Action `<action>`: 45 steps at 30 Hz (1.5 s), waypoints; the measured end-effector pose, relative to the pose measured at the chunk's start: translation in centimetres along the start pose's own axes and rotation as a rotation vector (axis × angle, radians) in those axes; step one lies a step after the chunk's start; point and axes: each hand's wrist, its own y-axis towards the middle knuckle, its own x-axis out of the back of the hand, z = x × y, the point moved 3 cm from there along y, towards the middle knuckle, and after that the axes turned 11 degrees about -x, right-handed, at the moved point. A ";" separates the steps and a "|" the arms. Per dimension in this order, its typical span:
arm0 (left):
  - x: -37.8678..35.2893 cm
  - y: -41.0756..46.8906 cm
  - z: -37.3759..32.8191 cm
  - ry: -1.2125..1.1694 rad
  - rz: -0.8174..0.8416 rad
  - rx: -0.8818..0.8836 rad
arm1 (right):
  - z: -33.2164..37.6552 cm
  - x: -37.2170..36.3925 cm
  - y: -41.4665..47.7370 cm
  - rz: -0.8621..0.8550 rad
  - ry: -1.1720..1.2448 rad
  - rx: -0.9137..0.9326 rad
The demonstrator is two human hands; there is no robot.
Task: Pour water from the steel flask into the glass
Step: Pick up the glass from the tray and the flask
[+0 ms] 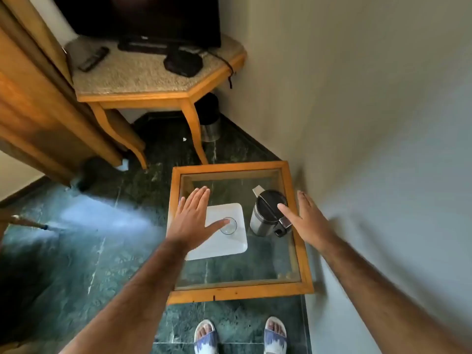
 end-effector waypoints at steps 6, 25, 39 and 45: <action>-10.3 2.9 5.7 -0.309 0.087 0.232 | -6.6 -6.4 3.4 0.043 0.363 -0.249; -27.4 7.1 8.1 -0.681 -0.146 0.419 | -8.4 -14.4 6.3 -0.020 1.226 -0.021; -23.2 6.0 7.8 -0.735 -0.267 0.360 | -7.0 -12.9 7.5 0.017 1.437 -0.069; -17.0 4.4 7.5 -0.763 -0.293 0.318 | -5.6 -9.3 5.2 0.080 1.389 0.005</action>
